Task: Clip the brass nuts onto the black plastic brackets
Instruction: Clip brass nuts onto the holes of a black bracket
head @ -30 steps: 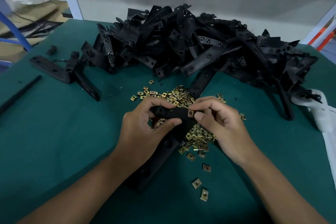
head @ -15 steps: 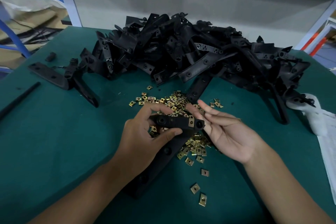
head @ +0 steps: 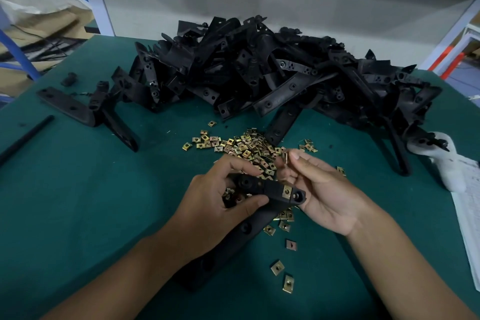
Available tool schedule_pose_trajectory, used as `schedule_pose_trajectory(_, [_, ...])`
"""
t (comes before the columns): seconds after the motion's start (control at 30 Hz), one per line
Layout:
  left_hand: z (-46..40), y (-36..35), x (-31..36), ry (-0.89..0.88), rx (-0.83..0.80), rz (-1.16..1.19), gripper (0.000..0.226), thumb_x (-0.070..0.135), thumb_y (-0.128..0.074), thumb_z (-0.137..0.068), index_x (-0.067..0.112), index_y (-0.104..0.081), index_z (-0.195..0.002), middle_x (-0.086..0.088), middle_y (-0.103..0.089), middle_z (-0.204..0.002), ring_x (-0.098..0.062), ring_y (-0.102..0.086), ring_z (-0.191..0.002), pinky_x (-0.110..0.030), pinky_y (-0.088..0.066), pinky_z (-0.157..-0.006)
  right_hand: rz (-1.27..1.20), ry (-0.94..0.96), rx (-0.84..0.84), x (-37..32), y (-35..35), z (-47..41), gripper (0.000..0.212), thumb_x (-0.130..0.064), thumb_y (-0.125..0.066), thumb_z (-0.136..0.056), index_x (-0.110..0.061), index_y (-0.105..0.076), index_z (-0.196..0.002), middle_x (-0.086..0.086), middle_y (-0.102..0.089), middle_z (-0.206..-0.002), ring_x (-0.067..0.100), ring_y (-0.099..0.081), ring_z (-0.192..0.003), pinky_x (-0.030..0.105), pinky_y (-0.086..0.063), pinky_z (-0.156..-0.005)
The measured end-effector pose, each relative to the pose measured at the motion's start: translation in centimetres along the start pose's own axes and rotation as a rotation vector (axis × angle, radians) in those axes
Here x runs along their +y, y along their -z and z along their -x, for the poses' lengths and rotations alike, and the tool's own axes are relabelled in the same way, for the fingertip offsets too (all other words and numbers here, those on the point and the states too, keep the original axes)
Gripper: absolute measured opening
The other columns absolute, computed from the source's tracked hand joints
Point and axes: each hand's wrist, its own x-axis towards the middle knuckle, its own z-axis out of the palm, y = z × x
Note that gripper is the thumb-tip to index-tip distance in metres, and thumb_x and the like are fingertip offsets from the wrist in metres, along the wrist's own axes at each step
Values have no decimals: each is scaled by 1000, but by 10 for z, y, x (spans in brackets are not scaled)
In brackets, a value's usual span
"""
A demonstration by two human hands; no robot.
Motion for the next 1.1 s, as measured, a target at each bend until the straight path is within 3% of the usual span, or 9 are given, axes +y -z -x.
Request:
schedule_pose_trajectory(0.1, [-1,0,1,-12,-18,11,32,38,-83,-77,40,-63,-102,21,-75,-90,2,-71,-80,-10,-52,-68,6,6,28,0,0,0,15,-16,-70,-87,-14,-79,-99,3,-59,-82,7,-51,-64,17,-47,-53])
schedule_pose_trajectory(0.17, [-1,0,0,-9,-13,28,34,40,-85,-73,37,-67,-102,20,-76,-92,2,-72,-85,-12,-54,-74,53,14,54,0,0,1,26,-12,-67,-83,-13,-79,-106,2,-62,-78,6,-55,-61,16,-48,-53])
schedule_pose_trajectory(0.27, [-2,1,-1,-29,-9,23,36,45,-85,-72,35,-71,-103,19,-76,-94,-3,-73,-87,-18,-57,-78,121,27,57,-2,-5,4,22,-10,-67,-80,-14,-80,-98,1,-66,-74,6,-61,-59,16,-48,-52])
schedule_pose_trajectory(0.37, [-3,1,0,-20,-17,54,36,44,-84,-72,35,-72,-104,17,-76,-96,-5,-74,-89,-18,-56,-79,183,68,60,-2,-10,6,14,-11,-68,-79,-17,-78,-87,-3,-63,-69,6,-53,-57,15,-43,-51])
schedule_pose_trajectory(0.53, [-4,0,-1,27,8,83,41,49,-88,-62,40,-63,-93,12,-78,-87,-8,-75,-82,-25,-59,-76,463,169,37,1,-17,13,6,-18,-74,-76,-21,-75,-81,-9,-68,-68,-1,-53,-56,10,-40,-52])
schedule_pose_trajectory(0.7, [-3,-1,-3,32,35,120,41,46,-90,-57,39,-64,-88,11,-78,-83,-9,-76,-79,-24,-59,-72,484,135,16,4,-20,15,12,-24,-79,-70,-19,-75,-80,1,-74,-78,10,-68,-68,17,-52,-59])
schedule_pose_trajectory(1.1, [-4,-1,-5,18,51,138,42,46,-91,-57,37,-64,-88,11,-78,-84,-8,-75,-80,-21,-57,-74,446,130,6,7,-20,13,10,-28,-79,-73,-20,-75,-78,4,-75,-82,12,-69,-68,18,-52,-61])
